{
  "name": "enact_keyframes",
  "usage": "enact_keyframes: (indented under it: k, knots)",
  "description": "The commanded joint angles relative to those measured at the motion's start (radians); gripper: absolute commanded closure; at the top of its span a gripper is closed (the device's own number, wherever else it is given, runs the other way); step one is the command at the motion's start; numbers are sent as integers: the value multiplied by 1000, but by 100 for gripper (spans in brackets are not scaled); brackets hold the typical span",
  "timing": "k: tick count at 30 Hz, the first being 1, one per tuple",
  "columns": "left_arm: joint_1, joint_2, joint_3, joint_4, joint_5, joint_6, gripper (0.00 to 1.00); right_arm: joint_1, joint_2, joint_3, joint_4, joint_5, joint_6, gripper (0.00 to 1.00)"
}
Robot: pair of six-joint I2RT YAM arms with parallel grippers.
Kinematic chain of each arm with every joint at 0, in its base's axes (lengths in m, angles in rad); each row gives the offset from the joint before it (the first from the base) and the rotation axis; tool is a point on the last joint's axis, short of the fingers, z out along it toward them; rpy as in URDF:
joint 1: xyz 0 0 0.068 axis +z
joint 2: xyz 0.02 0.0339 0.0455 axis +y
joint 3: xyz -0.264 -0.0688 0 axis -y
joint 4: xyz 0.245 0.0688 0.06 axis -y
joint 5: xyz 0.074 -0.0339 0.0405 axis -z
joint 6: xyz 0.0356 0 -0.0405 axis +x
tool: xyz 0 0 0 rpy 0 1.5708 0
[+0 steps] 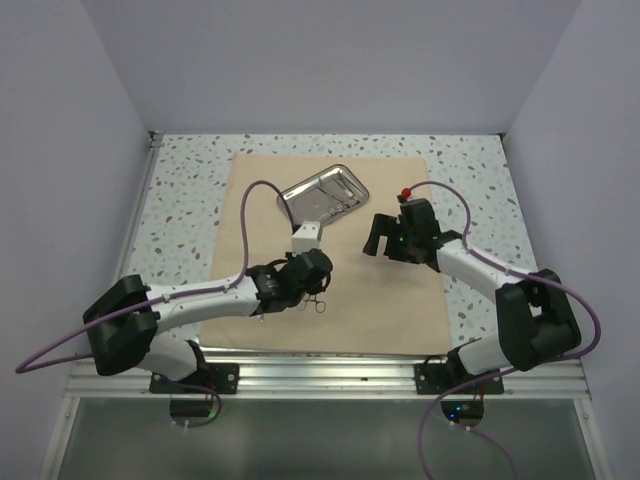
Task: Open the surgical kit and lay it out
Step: Place the medical item in the surgical kit.
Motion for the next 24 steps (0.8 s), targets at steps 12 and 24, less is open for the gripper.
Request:
enact_keyframes:
  k: [12,24]
  knots:
    - [-61,151,29,23,-182,-205,24,4,-31,-3,27,27,-2,2]
    - [278,140,178,208,-148,196,33,4,-19,-3,41,-11,7,2]
